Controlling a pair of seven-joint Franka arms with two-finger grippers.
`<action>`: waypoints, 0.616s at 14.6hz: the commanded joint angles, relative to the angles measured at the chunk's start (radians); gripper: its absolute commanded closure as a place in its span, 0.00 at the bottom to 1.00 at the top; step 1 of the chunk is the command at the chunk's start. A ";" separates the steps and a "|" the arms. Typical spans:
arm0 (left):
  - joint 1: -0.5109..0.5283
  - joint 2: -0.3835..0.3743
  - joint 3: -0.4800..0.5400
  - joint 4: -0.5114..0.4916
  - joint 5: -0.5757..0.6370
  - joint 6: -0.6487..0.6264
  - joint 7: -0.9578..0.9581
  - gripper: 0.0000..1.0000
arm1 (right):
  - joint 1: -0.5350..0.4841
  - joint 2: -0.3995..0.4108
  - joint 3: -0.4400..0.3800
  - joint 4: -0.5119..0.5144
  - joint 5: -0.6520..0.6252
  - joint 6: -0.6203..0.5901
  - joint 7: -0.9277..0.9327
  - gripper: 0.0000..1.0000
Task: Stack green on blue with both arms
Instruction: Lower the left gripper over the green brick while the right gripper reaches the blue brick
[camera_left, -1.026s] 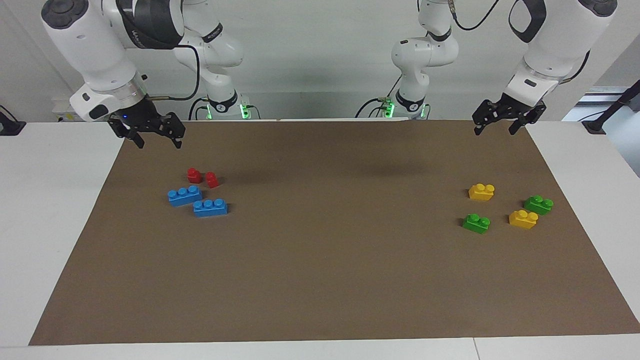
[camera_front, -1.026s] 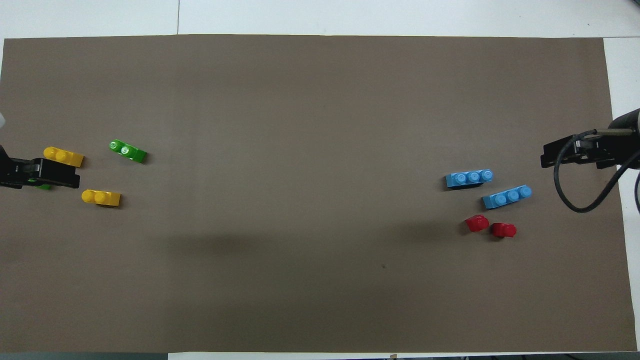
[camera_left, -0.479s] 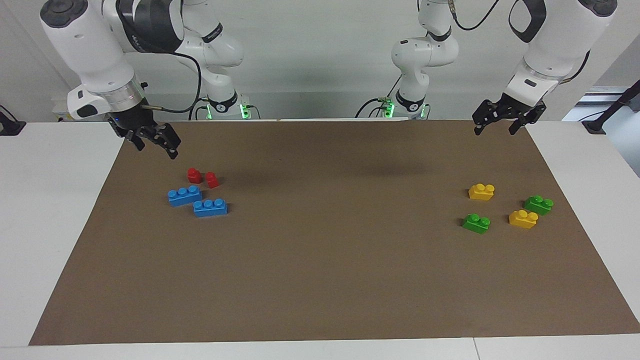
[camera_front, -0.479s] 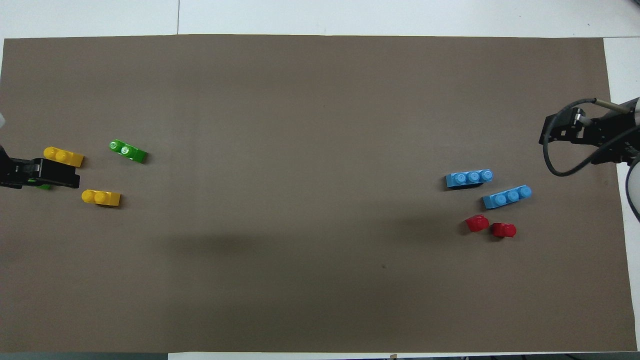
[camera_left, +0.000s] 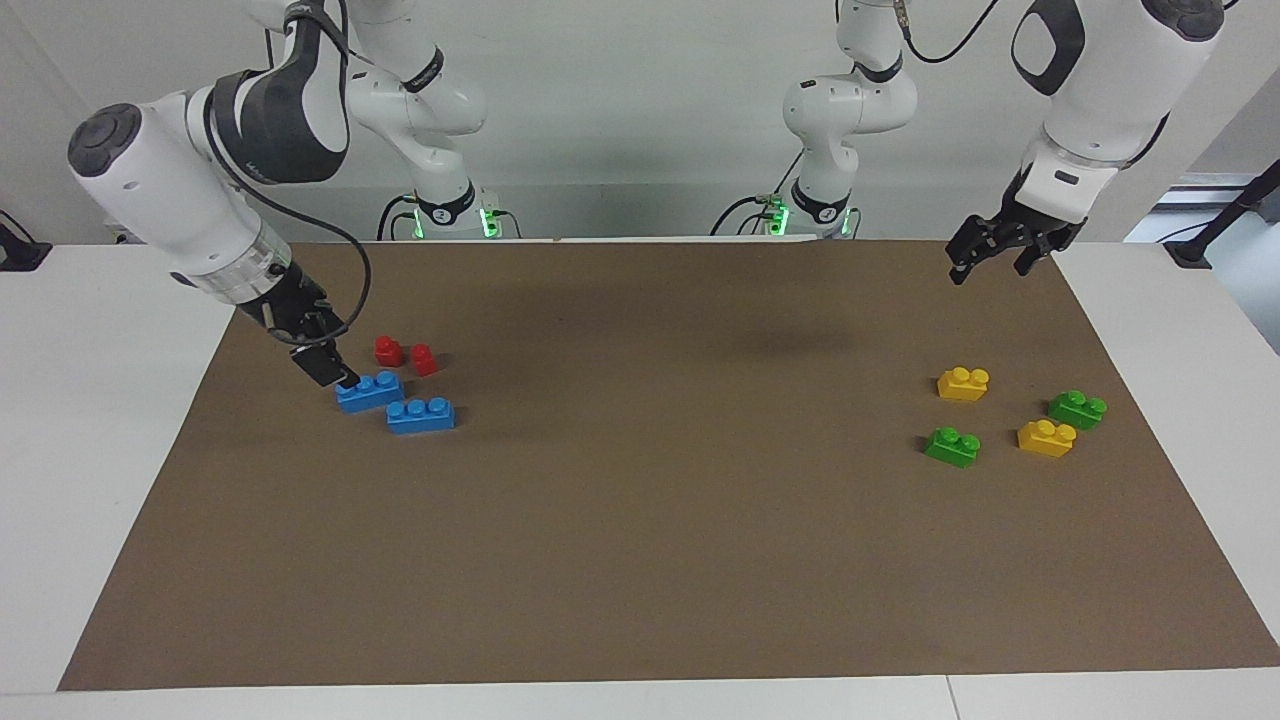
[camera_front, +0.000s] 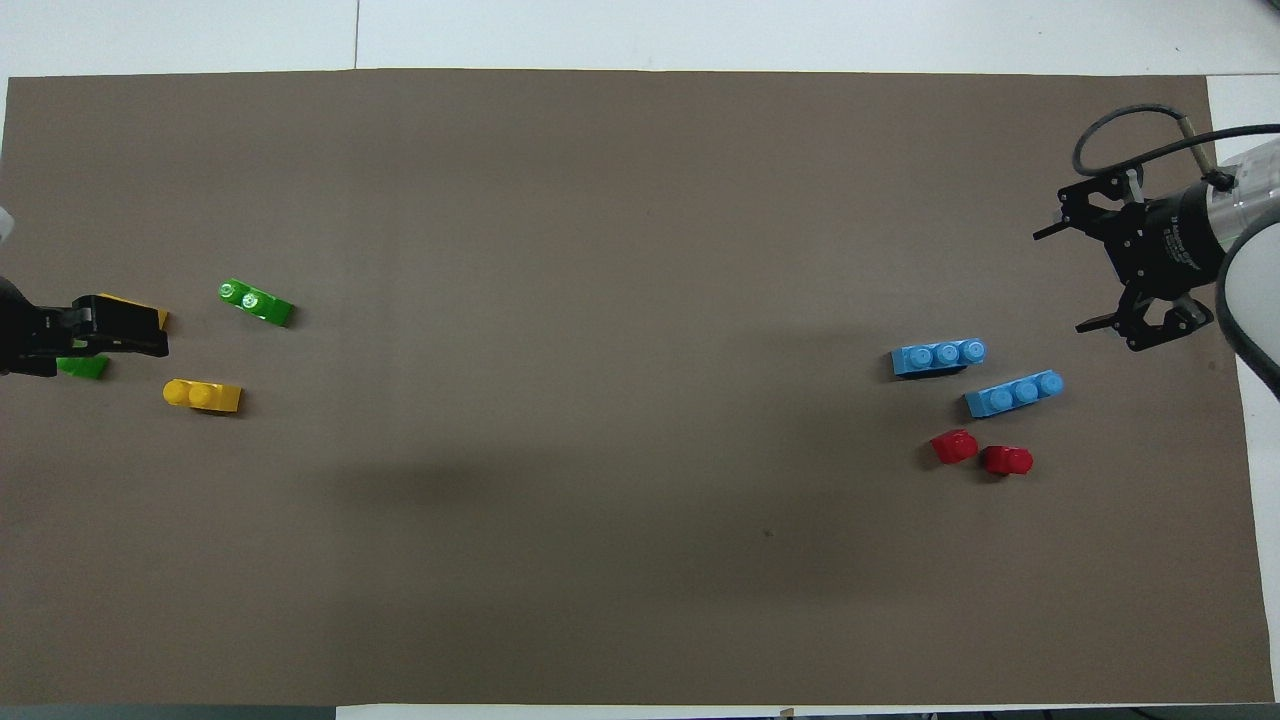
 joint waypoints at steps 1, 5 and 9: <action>-0.003 -0.029 0.002 -0.078 -0.020 0.103 -0.231 0.00 | -0.020 0.039 0.006 -0.007 0.043 0.032 0.114 0.00; 0.000 0.039 0.002 -0.090 -0.048 0.224 -0.532 0.00 | -0.032 0.069 0.008 -0.083 0.055 0.107 0.108 0.00; 0.010 0.154 0.004 -0.079 -0.049 0.333 -0.666 0.00 | -0.031 0.079 0.009 -0.162 0.089 0.173 0.057 0.00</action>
